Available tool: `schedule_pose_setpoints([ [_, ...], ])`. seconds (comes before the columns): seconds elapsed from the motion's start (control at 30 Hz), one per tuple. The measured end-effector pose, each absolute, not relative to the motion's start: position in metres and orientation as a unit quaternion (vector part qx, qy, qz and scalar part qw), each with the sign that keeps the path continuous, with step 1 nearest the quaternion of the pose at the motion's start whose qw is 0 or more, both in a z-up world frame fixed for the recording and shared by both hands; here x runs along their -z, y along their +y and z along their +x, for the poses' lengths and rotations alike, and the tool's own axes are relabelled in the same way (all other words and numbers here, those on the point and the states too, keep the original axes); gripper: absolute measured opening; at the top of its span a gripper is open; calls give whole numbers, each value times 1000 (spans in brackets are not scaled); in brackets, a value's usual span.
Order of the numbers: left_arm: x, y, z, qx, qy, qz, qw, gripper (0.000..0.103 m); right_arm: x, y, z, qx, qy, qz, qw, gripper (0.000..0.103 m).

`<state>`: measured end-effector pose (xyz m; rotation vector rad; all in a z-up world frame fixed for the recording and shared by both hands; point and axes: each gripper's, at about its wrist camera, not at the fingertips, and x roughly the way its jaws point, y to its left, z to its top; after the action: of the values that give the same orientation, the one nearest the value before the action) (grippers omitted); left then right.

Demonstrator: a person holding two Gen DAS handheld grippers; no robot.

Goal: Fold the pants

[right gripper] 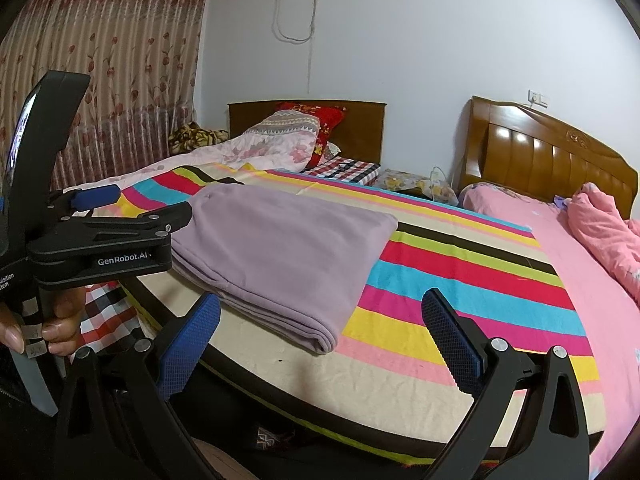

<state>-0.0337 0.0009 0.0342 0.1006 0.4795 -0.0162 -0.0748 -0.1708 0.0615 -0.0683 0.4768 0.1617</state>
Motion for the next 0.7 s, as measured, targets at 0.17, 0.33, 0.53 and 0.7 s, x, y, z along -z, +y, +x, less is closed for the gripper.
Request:
schedule_pose_setpoints([
  [0.17,-34,2,-35,8,237,50,970,102,-63,-168,-77,-77,236,-31,968,98],
  [0.33,-32,5,-37,9,239,51,970,102,-63,-166,-79,-75,235,-29,969,98],
  [0.53,-32,4,-36,9,240,52,969,102,-63,-165,-80,-73,238,-25,968,98],
  [0.7,-32,6,-35,13,241,52,969,102,-64,-164,-80,-73,239,-24,968,98],
])
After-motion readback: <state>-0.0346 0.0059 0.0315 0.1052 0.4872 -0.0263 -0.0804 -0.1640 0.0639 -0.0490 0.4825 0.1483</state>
